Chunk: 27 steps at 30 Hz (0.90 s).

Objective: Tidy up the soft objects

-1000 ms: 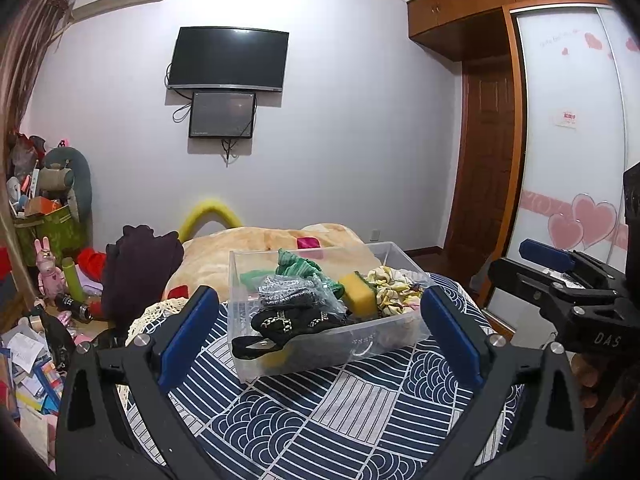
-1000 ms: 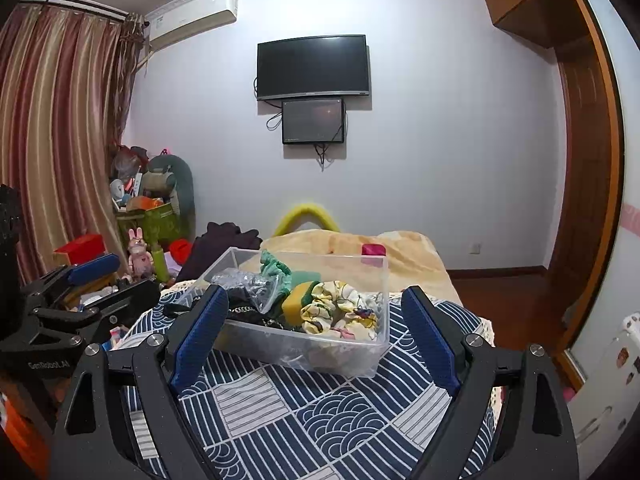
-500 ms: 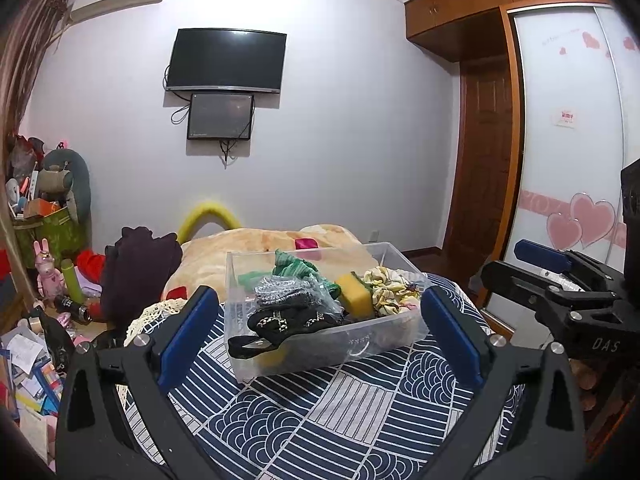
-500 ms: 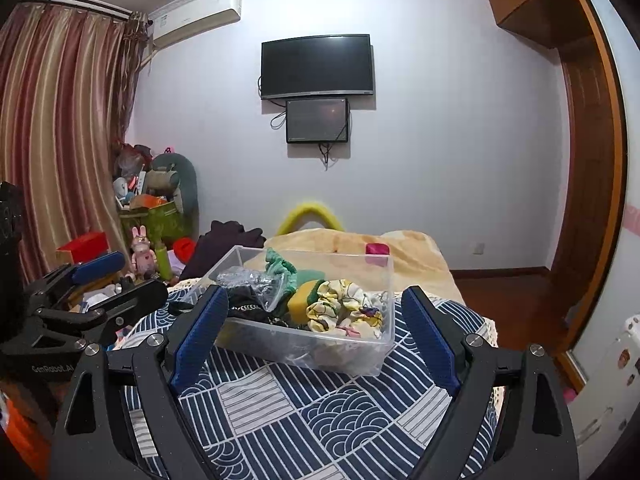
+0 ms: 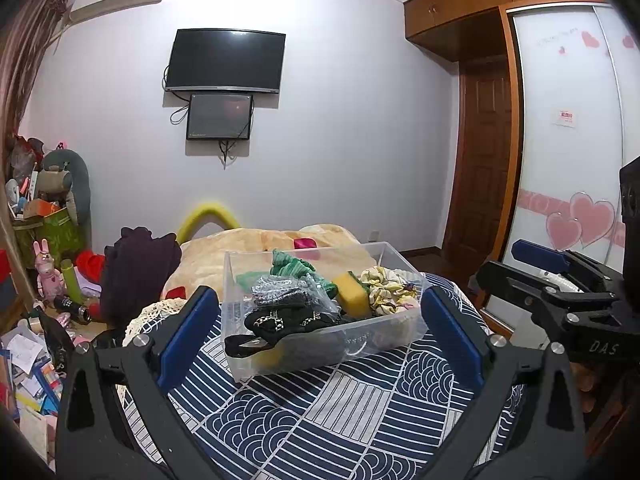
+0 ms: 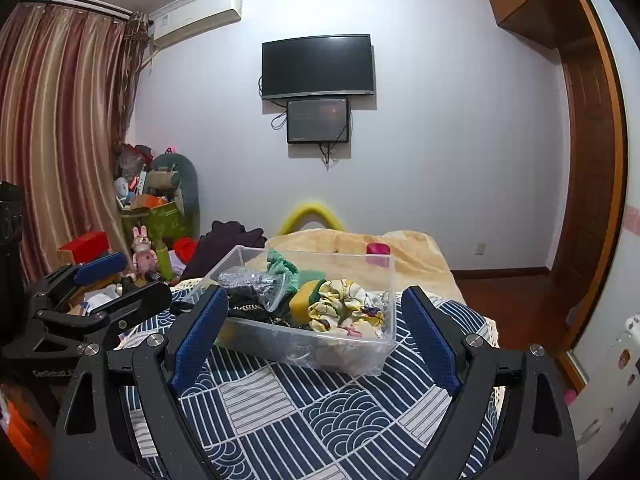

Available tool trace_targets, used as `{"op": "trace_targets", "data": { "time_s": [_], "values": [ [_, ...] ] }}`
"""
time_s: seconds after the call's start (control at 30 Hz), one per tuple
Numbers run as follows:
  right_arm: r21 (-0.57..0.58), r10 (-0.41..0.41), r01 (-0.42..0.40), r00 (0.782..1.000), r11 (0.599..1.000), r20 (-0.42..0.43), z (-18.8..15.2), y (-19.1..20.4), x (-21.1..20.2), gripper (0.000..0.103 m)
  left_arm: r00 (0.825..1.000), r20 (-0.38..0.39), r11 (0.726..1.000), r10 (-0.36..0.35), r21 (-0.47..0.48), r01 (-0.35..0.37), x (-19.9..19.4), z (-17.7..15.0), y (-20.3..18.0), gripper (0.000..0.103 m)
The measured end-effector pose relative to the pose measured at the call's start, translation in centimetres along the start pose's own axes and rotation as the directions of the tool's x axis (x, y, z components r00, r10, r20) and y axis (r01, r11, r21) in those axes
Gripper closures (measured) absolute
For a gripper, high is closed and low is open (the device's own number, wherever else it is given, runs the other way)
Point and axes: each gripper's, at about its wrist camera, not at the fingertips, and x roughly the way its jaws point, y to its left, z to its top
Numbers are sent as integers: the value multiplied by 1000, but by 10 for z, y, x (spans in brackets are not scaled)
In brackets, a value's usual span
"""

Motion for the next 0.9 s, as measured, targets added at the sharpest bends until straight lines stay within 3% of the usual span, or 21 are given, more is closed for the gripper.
{"op": "trace_targets", "data": {
  "time_s": [0.53,0.7,0.9],
  "values": [
    [3,-3,3,1000,1000,-3,1,1,-1,15,1000,-5,1000,-18,-10,18,0,-1,1,0],
    [9,-10,10,1000,1000,-2,1,1,-1,5,1000,-2,1000,-16,-12,16,0,-1,1,0],
    [15,-15,15,1000,1000,8,1,1,-2,4,1000,-5,1000,-22,-18,22,-1,-1,2,0]
  ]
}}
